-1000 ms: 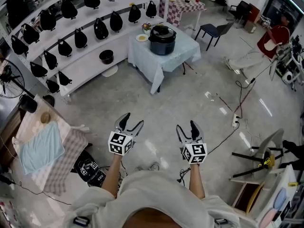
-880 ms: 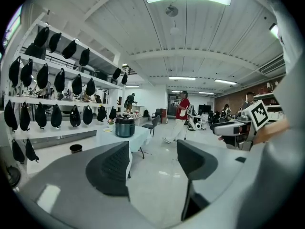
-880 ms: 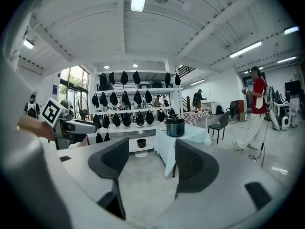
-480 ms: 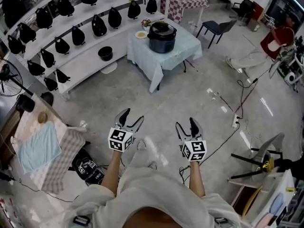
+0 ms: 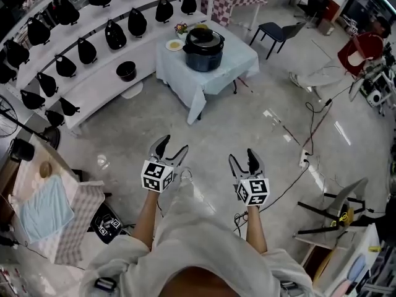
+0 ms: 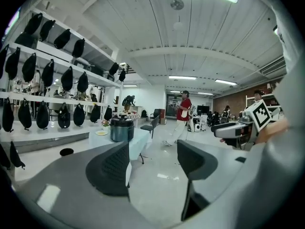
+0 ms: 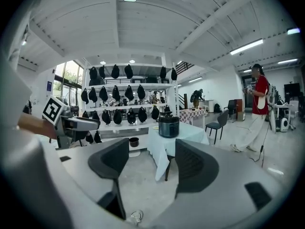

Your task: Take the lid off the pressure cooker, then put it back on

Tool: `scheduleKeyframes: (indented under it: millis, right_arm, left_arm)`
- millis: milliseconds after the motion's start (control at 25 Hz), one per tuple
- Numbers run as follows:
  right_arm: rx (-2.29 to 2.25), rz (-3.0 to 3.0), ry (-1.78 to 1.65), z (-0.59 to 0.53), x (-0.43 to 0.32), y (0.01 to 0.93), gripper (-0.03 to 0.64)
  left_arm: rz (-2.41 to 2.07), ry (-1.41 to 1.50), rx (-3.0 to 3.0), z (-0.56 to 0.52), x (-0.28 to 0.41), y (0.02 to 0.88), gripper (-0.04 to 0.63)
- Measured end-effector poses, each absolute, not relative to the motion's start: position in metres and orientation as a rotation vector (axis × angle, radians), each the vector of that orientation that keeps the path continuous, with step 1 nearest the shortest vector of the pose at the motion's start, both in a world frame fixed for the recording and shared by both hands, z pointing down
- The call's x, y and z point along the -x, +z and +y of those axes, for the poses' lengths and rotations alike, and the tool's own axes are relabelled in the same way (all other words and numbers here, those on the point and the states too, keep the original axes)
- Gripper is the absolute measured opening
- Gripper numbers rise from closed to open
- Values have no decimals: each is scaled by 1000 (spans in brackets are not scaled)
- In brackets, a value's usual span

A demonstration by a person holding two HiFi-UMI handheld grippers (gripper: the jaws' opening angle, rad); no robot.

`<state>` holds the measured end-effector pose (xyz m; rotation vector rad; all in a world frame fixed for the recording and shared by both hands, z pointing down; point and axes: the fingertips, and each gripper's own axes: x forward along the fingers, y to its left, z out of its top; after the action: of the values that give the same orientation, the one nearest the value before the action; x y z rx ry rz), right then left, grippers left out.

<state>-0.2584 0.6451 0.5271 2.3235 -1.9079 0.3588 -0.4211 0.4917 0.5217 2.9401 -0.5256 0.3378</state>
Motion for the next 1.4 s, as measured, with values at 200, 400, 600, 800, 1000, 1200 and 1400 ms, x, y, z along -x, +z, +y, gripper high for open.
scheduleKeyframes:
  millis: [200, 400, 600, 800, 1000, 1200, 1400]
  right_arm:
    - [-2332, -1886, 348, 583, 219, 520, 279]
    - [-2340, -1876, 322, 509, 177, 506, 279]
    - [-2342, -1866, 295, 438, 136, 495, 279]
    - [-2355, -1845, 283, 377, 98, 492, 279]
    - [-2376, -1834, 292, 335, 70, 497, 279]
    - [-2378, -1825, 348, 312, 49, 516, 279]
    - [-2359, -1834, 393, 286, 17, 533, 279]
  left_arm:
    - [-487, 324, -2945, 431, 375, 516, 298]
    - [-465, 304, -2956, 359, 331, 506, 298]
    - [-445, 283, -2968, 286, 287, 496, 298]
    - [-414, 262, -2988, 223, 246, 489, 298]
    - [-378, 284, -2990, 183, 213, 495, 298]
    - [-343, 335, -2967, 163, 187, 516, 298]
    - [-361, 361, -2963, 137, 153, 527, 298]
